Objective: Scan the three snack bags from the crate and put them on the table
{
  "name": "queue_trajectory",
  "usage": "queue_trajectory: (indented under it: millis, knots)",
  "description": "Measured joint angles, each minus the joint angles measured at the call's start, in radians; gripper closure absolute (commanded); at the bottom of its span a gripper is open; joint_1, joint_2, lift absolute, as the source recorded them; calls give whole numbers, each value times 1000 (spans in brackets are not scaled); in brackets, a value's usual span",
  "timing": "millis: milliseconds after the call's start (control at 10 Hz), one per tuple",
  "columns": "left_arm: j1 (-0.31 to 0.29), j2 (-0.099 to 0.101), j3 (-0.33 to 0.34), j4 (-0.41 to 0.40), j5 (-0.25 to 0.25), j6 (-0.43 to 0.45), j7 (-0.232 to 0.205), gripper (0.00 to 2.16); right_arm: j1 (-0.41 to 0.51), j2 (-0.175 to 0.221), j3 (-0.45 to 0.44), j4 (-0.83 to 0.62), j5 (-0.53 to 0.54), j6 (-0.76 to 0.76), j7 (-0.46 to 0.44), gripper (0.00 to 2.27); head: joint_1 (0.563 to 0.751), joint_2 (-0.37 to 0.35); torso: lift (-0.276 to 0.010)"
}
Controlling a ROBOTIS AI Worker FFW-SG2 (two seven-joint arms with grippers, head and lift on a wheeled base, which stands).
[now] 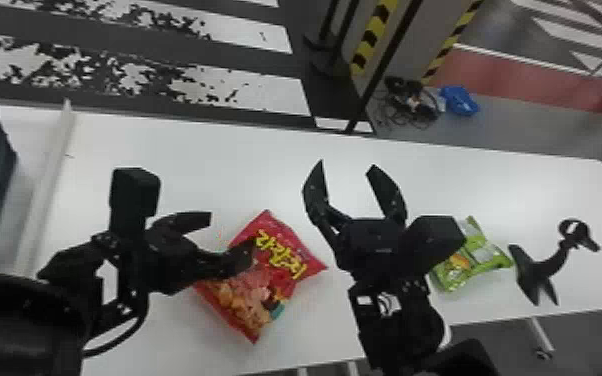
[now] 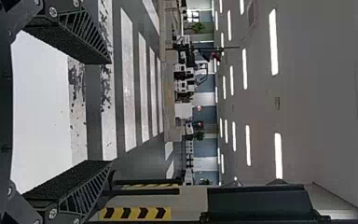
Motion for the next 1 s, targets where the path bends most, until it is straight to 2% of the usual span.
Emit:
queue_trajectory:
  millis: [100,300,500,600,700,1000]
  knots:
    - [48,0,57,-84,12,6,4,29,1,-4,0,-4,0,3,0,130,695,-348,-94]
    - [145,0,201,-231,46,12,33,33,0,-12,-2,-5,-6,29,4,130,695,-252,-94]
    - [226,0,348,-321,57,-13,53,33,-5,-15,-5,1,-6,116,39,107,695,-138,-94]
    - [266,0,417,-343,67,-79,56,33,-7,-21,-6,-2,-2,190,49,97,695,-111,-94]
    - [300,0,474,-352,78,-155,63,26,-7,-25,-3,-23,-1,291,56,97,695,-52,-94]
    - [343,0,570,-359,109,-272,95,26,14,-31,37,-136,-2,638,56,107,695,82,-94]
